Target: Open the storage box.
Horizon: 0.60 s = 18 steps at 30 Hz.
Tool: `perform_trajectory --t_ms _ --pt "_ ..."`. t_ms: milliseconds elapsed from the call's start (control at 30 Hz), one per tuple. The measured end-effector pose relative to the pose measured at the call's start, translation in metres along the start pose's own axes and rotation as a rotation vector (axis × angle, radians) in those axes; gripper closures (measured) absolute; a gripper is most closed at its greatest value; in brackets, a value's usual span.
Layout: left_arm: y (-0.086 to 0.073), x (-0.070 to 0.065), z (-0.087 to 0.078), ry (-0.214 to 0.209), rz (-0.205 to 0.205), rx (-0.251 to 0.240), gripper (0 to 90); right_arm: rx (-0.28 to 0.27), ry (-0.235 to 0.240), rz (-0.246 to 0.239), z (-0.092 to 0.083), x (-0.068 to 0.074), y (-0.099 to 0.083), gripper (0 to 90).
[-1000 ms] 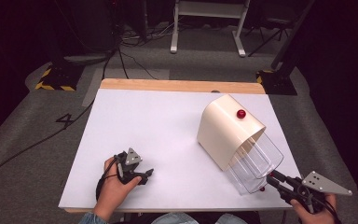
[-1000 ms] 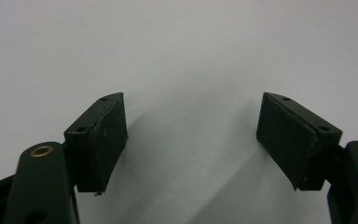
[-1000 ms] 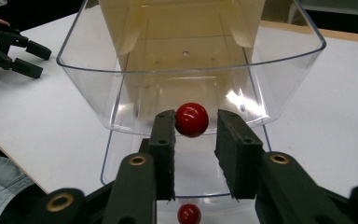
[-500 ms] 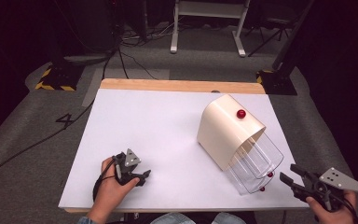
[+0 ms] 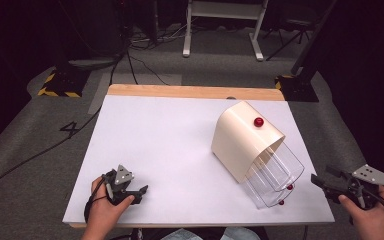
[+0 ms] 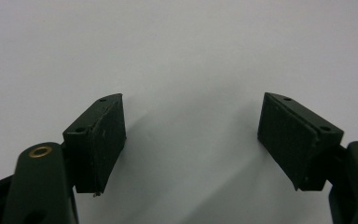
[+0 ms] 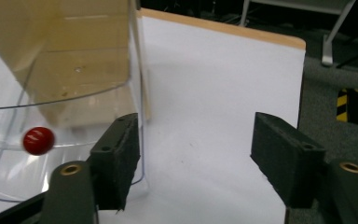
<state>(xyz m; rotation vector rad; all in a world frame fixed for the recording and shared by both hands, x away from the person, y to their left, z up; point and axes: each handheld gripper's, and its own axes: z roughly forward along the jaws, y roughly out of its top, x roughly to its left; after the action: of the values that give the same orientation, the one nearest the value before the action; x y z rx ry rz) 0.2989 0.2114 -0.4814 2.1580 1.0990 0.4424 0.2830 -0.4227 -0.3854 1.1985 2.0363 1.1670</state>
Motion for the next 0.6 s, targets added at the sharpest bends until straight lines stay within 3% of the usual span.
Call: perform_trajectory --t_ms 67,267,400,600 --pt "-0.001 0.000 -0.001 -0.002 -0.016 0.001 23.7 0.019 0.000 -0.022 0.003 -0.004 -0.001 26.4" --pt "-0.002 0.000 0.000 -0.002 -0.022 -0.002 23.1 0.094 -0.005 0.007 0.023 -0.023 -0.009 21.9" --pt "-0.002 0.001 0.000 -0.005 -0.024 0.001 22.8 0.136 0.004 0.065 0.047 -0.039 -0.024 22.1" --pt "-0.001 0.001 0.001 -0.008 -0.027 0.004 22.6 0.166 0.002 0.091 0.067 -0.042 -0.033 22.1"
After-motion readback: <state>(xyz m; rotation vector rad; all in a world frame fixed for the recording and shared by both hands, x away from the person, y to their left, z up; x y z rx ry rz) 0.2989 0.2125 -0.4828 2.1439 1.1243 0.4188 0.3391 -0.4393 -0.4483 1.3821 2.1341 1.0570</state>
